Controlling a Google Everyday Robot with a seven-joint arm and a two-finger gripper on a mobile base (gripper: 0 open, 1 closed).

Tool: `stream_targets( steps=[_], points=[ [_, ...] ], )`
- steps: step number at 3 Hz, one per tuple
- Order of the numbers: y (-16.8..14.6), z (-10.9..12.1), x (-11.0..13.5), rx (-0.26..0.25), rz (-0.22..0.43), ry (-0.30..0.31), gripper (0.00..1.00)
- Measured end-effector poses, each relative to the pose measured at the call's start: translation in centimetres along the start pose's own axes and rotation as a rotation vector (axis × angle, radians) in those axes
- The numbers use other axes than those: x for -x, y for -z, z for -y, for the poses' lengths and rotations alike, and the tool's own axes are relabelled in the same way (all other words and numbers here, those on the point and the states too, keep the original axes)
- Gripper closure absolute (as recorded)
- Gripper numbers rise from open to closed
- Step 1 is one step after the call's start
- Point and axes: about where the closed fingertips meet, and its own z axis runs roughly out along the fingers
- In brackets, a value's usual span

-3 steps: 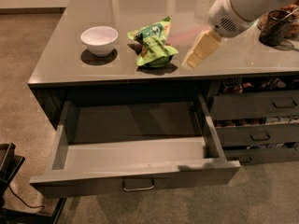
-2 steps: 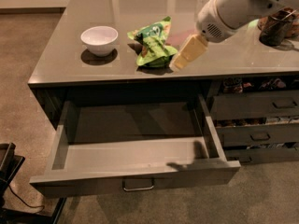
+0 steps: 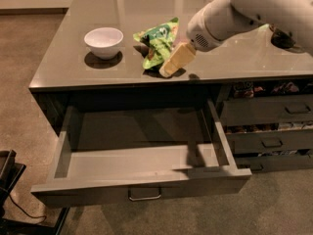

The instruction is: Place green rice chip bag into top drawer

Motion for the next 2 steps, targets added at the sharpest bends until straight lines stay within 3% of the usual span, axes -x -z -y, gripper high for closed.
stream_targets(
  steps=[2],
  points=[
    [-5.4,0.3,-0.1,-0.004,0.010,-0.029,0.00]
  ],
)
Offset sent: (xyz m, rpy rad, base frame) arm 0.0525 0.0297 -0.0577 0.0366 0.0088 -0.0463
